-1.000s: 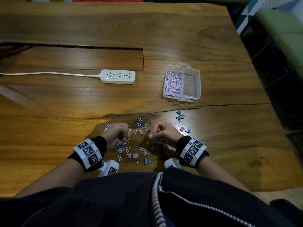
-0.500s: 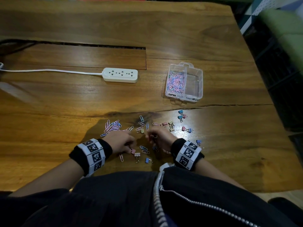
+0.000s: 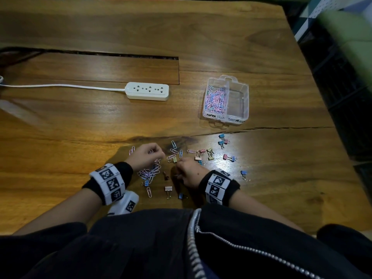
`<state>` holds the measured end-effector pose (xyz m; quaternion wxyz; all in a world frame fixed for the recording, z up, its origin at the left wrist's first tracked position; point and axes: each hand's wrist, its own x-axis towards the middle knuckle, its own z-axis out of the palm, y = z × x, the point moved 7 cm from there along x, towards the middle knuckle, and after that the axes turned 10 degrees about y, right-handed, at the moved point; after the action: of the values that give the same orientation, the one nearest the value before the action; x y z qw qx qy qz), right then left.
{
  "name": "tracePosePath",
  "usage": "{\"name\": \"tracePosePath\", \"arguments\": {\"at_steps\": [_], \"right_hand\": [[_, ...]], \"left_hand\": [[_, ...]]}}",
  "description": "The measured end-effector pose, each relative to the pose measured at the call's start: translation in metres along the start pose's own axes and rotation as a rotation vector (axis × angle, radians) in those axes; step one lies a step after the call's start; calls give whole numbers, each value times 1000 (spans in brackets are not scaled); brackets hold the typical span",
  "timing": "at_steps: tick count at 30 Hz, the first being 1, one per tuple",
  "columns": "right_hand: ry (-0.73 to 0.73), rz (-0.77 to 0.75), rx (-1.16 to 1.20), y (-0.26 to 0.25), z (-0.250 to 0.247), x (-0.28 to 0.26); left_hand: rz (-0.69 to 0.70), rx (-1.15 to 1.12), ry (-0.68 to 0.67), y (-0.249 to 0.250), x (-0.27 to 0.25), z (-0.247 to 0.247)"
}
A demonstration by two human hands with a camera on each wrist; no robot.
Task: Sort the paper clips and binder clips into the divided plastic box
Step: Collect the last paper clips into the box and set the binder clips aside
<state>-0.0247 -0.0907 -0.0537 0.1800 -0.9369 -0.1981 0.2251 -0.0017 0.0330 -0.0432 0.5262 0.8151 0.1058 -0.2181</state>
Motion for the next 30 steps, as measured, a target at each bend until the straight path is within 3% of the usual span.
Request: {"name": "tracePosePath", "arguments": {"at_steps": [3,5,8,12,14,17,21,25,30], "right_hand": [[51,103,204,9,-11,0],[111,241,471,21,-17,-4],[126,361,908,32,-24,-6],[76,511,1402,36,-25,-7],[57,578,1542,36,-22,-7],[4,585,1420,29,-14,-2],[-39,462,828,11,-7,8],[20,255,306,-8,-2,17],[60,266,288,6,-7,16]], "left_hand": [[-209,-485,-51,-7,-5,-1],[-236,-490,-76,-11,-9,-2],[-180,-192,-115,-15,-15,1],[14,524,-25,-21,-21,-5],[102,878,47,-19,-26,-9],[160,1056,64,-17,-30,-3],[182,1008,107,-11,-24,2],[169,954,21,-13,-14,3],[102,609,-3,-18,-5,-10]]}}
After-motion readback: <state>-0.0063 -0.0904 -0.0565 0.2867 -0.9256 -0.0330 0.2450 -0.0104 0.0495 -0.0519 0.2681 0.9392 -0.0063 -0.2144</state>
